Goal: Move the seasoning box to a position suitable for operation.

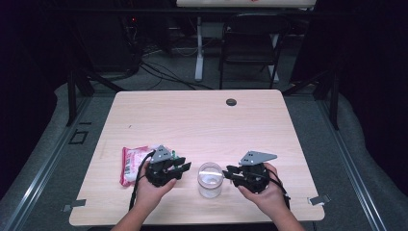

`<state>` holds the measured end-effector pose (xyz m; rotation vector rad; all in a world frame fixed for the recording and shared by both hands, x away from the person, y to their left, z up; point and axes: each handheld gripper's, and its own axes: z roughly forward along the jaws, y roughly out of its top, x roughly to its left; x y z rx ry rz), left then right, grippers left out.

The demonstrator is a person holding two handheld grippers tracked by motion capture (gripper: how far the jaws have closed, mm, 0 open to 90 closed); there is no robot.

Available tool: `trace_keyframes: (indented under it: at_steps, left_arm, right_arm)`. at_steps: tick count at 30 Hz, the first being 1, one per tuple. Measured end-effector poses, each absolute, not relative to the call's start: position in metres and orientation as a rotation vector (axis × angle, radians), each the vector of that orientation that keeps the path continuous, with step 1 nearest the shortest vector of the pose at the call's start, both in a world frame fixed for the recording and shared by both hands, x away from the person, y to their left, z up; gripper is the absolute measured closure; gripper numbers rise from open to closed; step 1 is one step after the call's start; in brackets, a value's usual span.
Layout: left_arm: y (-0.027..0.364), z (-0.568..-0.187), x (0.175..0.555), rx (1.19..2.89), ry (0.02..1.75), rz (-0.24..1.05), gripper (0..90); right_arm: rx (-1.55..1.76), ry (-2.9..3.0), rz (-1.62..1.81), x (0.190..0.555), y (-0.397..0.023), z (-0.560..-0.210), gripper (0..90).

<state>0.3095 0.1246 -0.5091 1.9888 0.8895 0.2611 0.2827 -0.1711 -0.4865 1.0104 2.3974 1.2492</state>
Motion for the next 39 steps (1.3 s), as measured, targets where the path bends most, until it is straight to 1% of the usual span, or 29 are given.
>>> trace_keyframes:
  at_steps: [3, 10, 13, 19, 21, 27, 39]
  left_arm:
    - [0.124, -0.509, 0.308, 2.006, 0.873, 0.260, 74.8]
    - [0.123, -0.509, 0.304, 2.032, 0.833, 0.225, 82.4]
    - [0.121, -0.511, 0.303, 2.040, 0.822, 0.206, 84.9]
    - [0.116, -0.514, 0.301, 2.090, 0.761, 0.154, 89.1]
    - [0.113, -0.514, 0.300, 2.122, 0.728, 0.143, 89.7]
    - [0.106, -0.517, 0.297, 2.154, 0.711, 0.128, 90.0]
    - [0.106, -0.518, 0.296, 2.155, 0.719, 0.112, 90.0]
  right_arm:
    - [0.998, 2.359, 1.266, 0.282, -0.169, -0.485, 76.4]
    - [1.033, 2.351, 1.255, 0.288, -0.170, -0.488, 79.9]
    - [1.048, 2.363, 1.248, 0.290, -0.170, -0.490, 82.3]
    - [1.057, 2.370, 1.244, 0.293, -0.172, -0.491, 83.4]
    - [1.059, 2.369, 1.248, 0.293, -0.172, -0.491, 83.4]
    - [1.060, 2.369, 1.250, 0.293, -0.173, -0.491, 83.5]
    - [1.066, 2.377, 1.268, 0.294, -0.173, -0.492, 82.6]
